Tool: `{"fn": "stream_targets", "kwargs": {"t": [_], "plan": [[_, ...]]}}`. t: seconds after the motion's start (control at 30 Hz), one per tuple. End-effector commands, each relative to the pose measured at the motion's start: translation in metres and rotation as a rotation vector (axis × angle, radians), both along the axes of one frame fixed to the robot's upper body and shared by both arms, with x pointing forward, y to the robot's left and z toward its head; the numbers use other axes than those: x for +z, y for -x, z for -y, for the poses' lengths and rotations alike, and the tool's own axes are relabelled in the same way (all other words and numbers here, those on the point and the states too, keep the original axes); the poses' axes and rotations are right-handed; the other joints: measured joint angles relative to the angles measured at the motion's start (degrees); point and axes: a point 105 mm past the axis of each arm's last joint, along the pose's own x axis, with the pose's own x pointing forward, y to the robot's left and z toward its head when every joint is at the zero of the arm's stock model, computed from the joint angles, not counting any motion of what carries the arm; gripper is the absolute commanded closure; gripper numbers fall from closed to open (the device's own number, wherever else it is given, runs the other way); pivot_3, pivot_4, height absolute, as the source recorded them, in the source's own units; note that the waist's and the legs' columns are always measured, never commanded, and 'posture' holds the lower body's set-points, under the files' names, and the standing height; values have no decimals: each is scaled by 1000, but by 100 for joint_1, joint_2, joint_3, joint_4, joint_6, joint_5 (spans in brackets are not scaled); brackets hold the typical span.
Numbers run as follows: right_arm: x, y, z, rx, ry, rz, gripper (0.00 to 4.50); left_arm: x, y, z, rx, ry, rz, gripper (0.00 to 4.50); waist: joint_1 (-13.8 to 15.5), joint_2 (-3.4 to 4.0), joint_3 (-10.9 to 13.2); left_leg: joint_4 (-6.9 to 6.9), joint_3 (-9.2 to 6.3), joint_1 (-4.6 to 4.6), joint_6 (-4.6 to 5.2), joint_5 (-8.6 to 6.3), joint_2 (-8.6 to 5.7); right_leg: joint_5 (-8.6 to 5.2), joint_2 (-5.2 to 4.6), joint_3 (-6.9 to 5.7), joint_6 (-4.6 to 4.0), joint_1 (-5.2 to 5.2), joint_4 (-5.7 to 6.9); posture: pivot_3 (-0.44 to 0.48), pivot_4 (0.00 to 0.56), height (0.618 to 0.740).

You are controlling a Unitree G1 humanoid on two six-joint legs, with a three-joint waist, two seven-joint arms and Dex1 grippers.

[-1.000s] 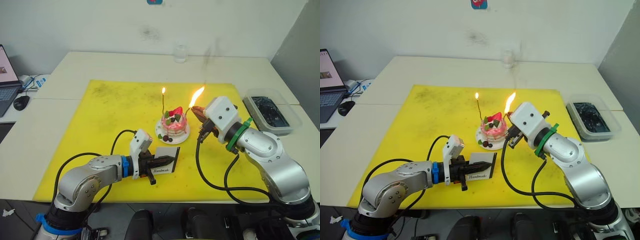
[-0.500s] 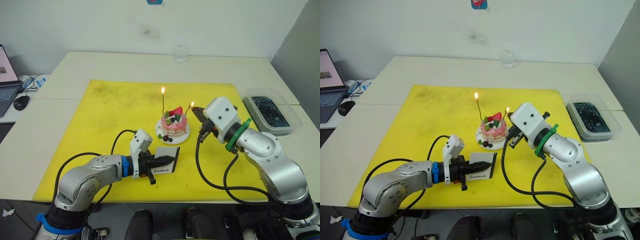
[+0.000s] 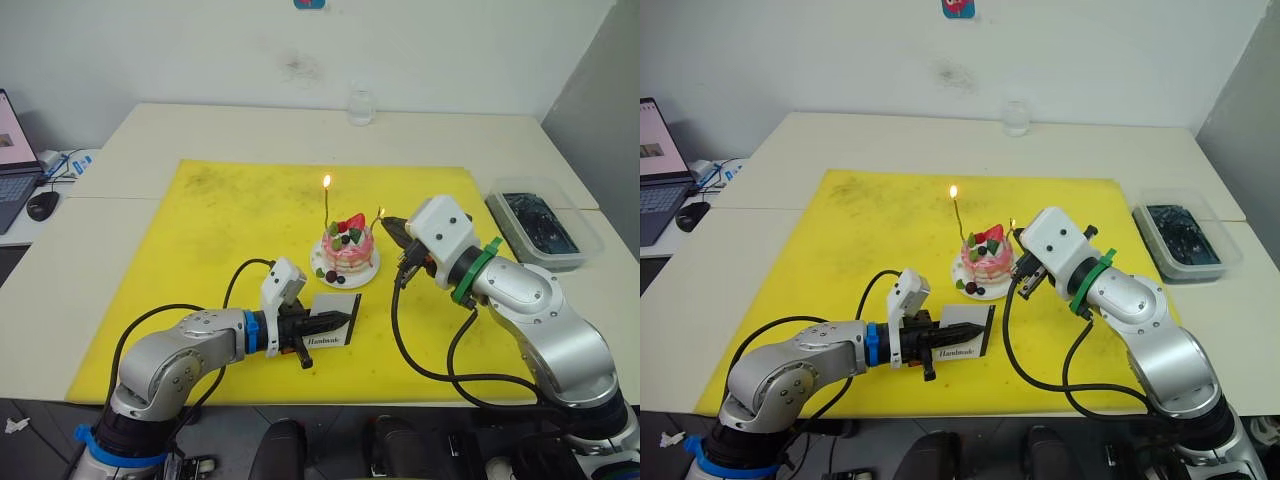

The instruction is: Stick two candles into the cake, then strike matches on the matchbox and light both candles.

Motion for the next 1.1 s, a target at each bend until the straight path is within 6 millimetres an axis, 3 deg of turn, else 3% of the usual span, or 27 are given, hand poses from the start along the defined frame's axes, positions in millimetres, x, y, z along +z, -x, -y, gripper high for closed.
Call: {"fn": "stream_targets", "kwargs": {"t": [0.03,0.5,1.1], "plan": [[17,4,0,7,-31,59,4449,8,1,4,-21,15,40,4500,0,0,0,0,0,0,0,0,0,0,0,0,0,0,0,0,150,740],[24,0,0,-7,-73,32,4449,11,0,6,-28,16,42,4500,-1,0,0,0,-1,0,0,0,0,0,0,-1,0,0,0,0,150,740],[17,-1,1,-18,-101,-23,4449,12,1,8,-34,19,41,4500,-2,0,0,0,0,0,0,0,0,0,0,0,0,0,0,0,150,740]]}}
